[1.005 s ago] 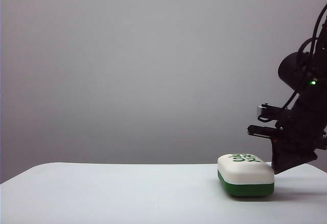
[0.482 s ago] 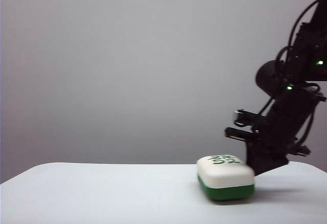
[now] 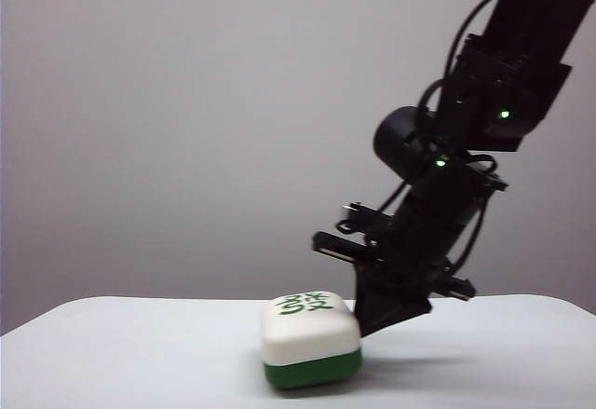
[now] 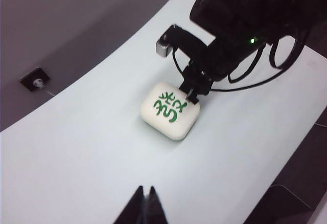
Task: Move the foam mahjong from the right side of the table to the left side of the table.
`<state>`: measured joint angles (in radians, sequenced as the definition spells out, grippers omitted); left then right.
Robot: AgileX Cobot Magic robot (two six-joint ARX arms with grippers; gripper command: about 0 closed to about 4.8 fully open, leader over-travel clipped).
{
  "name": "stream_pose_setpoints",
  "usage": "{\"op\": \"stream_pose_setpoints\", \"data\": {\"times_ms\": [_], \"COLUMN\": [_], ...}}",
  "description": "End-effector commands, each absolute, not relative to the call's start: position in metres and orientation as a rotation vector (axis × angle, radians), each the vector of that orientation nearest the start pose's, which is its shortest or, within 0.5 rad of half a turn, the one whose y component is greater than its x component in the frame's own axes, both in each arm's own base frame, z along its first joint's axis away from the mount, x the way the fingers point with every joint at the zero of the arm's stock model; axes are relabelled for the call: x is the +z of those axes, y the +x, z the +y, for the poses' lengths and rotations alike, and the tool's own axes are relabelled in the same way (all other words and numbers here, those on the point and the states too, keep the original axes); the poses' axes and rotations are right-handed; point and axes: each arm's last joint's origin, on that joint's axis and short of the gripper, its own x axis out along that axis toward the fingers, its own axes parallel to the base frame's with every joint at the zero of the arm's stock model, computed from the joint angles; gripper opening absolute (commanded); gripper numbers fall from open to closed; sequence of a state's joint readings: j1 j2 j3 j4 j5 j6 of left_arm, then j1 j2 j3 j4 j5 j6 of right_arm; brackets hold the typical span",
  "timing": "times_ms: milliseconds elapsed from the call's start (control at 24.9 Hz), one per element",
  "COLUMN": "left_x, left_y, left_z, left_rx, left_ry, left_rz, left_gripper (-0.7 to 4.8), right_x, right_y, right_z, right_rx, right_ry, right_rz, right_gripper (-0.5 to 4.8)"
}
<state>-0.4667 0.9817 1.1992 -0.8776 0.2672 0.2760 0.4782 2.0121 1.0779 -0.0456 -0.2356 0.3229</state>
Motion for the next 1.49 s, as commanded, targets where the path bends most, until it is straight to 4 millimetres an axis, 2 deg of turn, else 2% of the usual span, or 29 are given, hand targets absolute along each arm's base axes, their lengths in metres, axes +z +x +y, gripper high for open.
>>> {"op": "stream_pose_setpoints", "data": {"times_ms": [40, 482, 724, 925, 1005, 1206, 1367, 1488], "left_x": [0.381, 0.380, 0.385, 0.384, 0.383, 0.382, 0.380, 0.381], "left_y": [0.144, 0.115, 0.096, 0.085, 0.085, 0.084, 0.082, 0.081], "left_z": [-0.081, -0.064, -0.054, -0.048, -0.048, -0.047, -0.046, -0.046], "left_rx": [-0.792, -0.720, -0.691, -0.681, -0.673, -0.665, -0.666, -0.665], "left_ry": [0.319, 0.304, 0.302, 0.307, 0.311, 0.306, 0.309, 0.308], "left_rz": [0.545, 0.650, 0.605, 0.622, 0.634, 0.656, 0.674, 0.669], "left_gripper": [-0.05, -0.05, -0.05, -0.05, -0.05, -0.05, -0.05, -0.05], "right_x": [0.105, 0.107, 0.103, 0.124, 0.122, 0.110, 0.112, 0.117], "right_y": [0.330, 0.288, 0.309, 0.314, 0.311, 0.305, 0.289, 0.274], "right_z": [0.199, 0.266, 0.300, 0.337, 0.347, 0.350, 0.363, 0.381], "right_rx": [0.514, 0.606, 0.675, 0.723, 0.738, 0.716, 0.735, 0.775], "right_ry": [0.189, 0.177, 0.225, 0.225, 0.214, 0.180, 0.178, 0.172], "right_rz": [1.078, 1.124, 1.173, 1.116, 1.117, 1.189, 1.233, 1.191], "right_gripper": [-0.05, -0.05, -0.05, -0.05, -0.05, -0.05, -0.05, -0.05]}}
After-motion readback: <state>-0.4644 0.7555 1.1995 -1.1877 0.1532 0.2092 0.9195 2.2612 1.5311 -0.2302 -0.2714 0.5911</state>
